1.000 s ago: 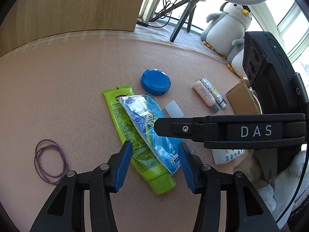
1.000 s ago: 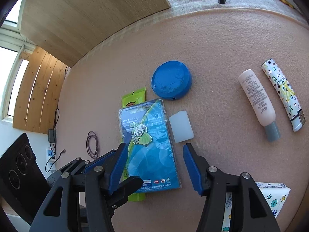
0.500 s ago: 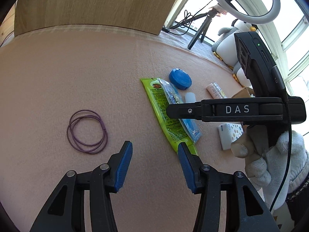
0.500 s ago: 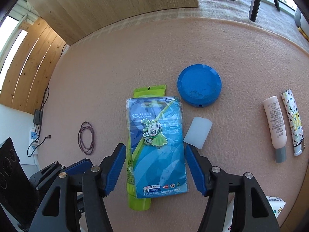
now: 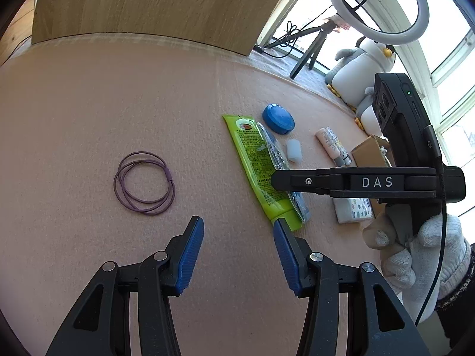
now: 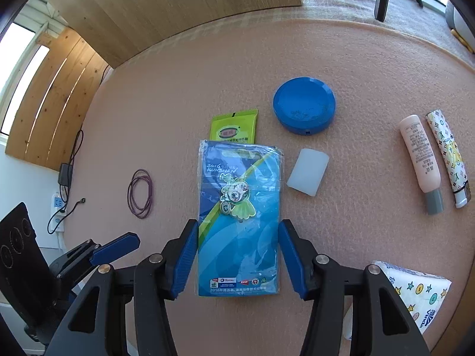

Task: Organize objects
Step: 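Move the right tool to the blue packaged keychain and grasp it, then carry the blue keychain package with the right tool into the box and release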

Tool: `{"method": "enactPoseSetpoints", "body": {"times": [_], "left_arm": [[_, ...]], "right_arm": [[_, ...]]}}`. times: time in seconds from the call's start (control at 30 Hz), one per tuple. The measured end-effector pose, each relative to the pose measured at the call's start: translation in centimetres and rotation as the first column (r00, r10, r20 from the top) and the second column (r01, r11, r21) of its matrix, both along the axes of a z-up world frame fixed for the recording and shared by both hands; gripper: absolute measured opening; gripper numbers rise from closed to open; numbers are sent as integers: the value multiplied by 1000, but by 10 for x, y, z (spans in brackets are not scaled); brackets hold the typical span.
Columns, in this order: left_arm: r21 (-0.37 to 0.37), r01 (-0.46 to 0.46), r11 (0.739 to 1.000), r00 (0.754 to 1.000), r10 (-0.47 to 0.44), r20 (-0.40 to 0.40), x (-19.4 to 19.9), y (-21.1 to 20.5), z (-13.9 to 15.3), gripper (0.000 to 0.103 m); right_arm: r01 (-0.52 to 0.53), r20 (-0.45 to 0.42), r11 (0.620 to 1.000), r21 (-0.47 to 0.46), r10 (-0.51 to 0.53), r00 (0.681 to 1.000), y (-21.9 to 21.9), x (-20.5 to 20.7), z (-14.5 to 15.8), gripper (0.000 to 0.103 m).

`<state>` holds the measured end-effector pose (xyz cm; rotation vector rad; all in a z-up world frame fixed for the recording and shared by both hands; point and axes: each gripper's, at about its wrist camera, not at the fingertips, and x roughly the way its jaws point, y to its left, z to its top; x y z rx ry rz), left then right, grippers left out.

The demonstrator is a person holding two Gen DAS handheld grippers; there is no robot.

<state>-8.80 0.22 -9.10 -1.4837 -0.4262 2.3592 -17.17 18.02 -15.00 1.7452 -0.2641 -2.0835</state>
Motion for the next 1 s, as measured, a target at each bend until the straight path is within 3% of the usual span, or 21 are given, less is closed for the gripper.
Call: {"method": "enactPoseSetpoints", "body": {"times": [0.27,0.53,0.77,1.0], "left_arm": [[-18,7,1000,1000,-7,-17,7,5,5,53],[-37,48,998,998,-49,-37,14,30,12,53],[-41,82,996,996,-83,-32,22,51,12,53],[-44,105,994,994,-106,-28,22,72,11,53]], "right_arm": [[12,-103,1000,15,-10,995,15,29,35,50],[142,-213,988,58,-127,969,87,67,75,50],[313,-281,938,148,-263,923,170,98,89,50],[447,-297,870,207,-380,876,237,115,82,50]]}}
